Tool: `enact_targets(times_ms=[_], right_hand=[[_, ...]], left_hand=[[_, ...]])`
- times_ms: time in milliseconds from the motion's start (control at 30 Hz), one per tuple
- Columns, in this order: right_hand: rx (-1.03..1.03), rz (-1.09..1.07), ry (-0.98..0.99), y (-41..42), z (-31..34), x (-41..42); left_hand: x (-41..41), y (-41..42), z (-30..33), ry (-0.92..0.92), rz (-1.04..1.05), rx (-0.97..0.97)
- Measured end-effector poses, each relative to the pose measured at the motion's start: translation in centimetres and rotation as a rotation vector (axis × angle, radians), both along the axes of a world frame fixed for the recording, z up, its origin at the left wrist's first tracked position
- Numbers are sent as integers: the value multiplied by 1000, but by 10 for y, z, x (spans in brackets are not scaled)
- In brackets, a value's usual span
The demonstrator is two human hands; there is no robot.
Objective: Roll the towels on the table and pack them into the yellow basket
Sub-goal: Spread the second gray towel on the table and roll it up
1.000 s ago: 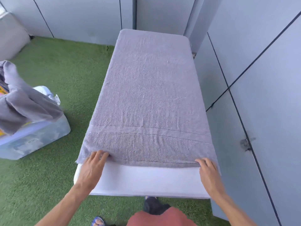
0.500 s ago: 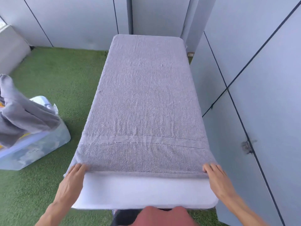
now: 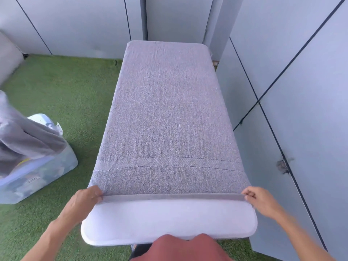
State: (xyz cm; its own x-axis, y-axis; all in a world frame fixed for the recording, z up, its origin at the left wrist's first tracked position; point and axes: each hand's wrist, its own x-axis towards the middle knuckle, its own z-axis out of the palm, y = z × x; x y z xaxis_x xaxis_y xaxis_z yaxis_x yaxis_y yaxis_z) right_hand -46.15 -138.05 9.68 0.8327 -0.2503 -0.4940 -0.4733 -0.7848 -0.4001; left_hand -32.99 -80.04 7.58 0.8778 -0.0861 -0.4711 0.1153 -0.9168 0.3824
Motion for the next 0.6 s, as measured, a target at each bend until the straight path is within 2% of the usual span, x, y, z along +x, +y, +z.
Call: enact_targets(times_ms=[100,200,267,367,500,600], right_hand=[[44,-153,21,1,-1,9],[5,-224,-47,5,-4,10],[-127,-202,-121,9,-5,7],[-236,-191,-171,26,-3,2],[-140,-146,-305,41,-16,-13],[-117,-185,-291,33,-23,-21]], left_hand=[[5,-6,1,-21,16,18],[-7,-10,-1,-334,-104,179],[-20,-13,-4,-462,-199,215],[-36,-19,-15,-483,-186,165],[-52,-12,-40,-575,-266,130],[-52,-9,-45,-597,-156,70]])
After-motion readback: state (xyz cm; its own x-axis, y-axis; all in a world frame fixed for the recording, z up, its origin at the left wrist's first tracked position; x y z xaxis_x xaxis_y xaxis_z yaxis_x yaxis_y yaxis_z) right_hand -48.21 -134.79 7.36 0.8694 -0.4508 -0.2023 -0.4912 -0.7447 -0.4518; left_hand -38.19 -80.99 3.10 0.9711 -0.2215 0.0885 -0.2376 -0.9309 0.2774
